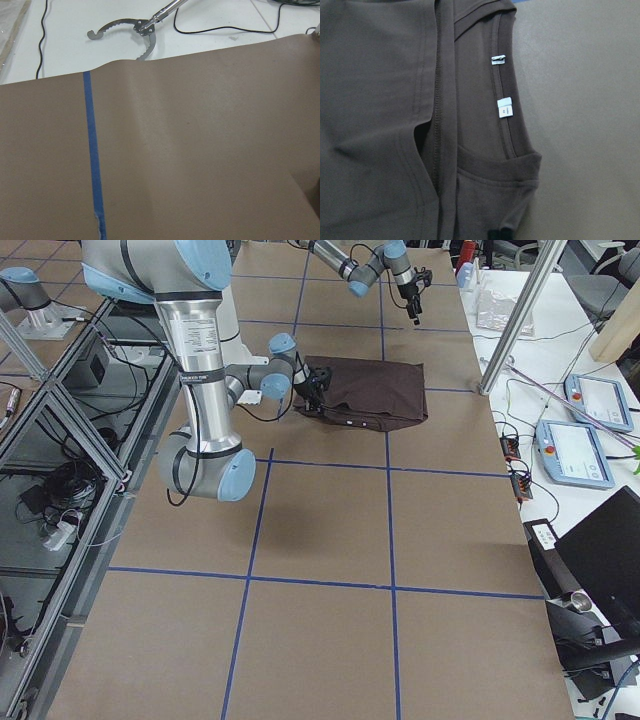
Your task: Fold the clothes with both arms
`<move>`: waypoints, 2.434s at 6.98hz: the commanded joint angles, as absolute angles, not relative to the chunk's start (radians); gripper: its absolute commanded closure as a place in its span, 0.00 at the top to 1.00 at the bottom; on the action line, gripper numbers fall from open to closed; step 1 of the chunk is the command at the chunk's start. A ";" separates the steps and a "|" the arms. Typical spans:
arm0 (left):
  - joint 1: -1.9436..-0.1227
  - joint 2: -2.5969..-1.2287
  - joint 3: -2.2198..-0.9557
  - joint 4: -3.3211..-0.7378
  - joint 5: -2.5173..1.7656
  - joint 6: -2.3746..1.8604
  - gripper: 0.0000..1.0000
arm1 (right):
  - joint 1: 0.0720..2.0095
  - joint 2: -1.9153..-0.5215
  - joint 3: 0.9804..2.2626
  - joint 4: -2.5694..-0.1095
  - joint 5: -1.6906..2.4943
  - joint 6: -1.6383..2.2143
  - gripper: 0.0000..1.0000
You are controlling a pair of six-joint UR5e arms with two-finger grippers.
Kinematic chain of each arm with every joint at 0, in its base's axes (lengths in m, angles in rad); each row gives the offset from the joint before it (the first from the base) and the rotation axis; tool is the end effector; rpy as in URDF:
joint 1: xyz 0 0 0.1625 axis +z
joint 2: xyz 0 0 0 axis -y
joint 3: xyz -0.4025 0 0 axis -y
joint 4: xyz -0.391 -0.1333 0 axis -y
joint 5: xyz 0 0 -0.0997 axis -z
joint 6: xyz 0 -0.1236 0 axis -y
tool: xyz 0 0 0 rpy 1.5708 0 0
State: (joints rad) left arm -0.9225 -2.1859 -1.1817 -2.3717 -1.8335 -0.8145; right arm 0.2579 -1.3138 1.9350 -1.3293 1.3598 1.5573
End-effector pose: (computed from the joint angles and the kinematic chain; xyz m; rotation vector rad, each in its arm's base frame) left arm 0.3825 -0.6725 0.3801 0.5995 0.8591 -0.0159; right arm -0.5172 -0.3011 0.3271 0.3135 -0.8283 0.3193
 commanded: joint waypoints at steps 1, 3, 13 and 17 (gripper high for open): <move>-0.917 -2.186 -1.190 -2.372 -1.835 -0.819 1.00 | 0.232 -1.328 1.950 -1.328 1.345 1.559 0.99; -0.901 -2.155 -1.251 -2.364 -1.842 -0.821 1.00 | 0.236 -1.353 2.023 -1.313 1.361 1.548 1.00; -0.192 -1.727 -1.899 -2.358 -1.413 -1.857 0.61 | 0.235 -1.439 2.292 -1.276 1.379 1.631 1.00; -0.179 -1.752 -1.852 -2.342 -1.407 -1.864 0.61 | 0.235 -1.439 2.290 -1.276 1.378 1.632 1.00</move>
State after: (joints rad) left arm -0.1812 -1.7413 -1.8729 -2.3447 -1.4076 -1.8623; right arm 0.2355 -1.4389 2.2913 -1.2763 1.3776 1.6310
